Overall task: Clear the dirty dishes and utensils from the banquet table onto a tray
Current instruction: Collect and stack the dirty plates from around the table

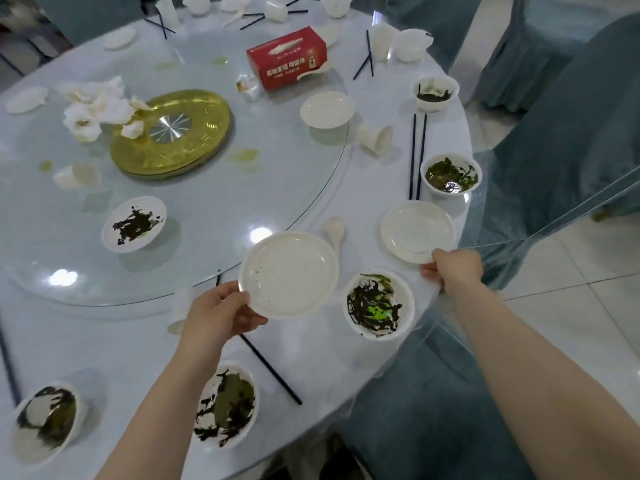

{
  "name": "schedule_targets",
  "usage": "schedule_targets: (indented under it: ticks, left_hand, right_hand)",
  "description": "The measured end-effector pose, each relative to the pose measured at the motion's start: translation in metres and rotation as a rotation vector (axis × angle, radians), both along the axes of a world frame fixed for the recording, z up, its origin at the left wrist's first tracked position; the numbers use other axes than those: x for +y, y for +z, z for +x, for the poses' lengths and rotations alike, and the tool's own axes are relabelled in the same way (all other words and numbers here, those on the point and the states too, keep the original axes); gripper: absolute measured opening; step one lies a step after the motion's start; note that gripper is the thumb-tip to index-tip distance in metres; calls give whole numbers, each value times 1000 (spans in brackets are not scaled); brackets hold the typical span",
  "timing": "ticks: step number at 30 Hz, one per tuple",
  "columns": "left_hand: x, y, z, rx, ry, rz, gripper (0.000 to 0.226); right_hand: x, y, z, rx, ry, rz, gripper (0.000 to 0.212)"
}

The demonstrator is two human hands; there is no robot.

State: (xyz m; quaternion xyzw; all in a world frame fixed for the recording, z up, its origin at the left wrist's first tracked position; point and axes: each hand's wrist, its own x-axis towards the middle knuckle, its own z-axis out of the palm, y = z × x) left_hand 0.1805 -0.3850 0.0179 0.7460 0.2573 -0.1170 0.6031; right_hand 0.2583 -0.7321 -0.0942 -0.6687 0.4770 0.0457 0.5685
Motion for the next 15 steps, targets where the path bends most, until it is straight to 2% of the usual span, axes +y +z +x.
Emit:
schedule_targets:
  ticks: [4, 9, 15]
  left_hand:
    - [2, -4, -15, 7, 23, -18, 18]
    - [9, -2, -31, -11, 6, -49, 15]
    - [15, 14, -63, -66, -124, -83, 17]
  right_hand:
    - [6, 12, -18, -66, 15, 84, 15]
    - [35, 63, -56, -165, 114, 103, 13]
    - [90, 124, -128, -300, 224, 118, 14]
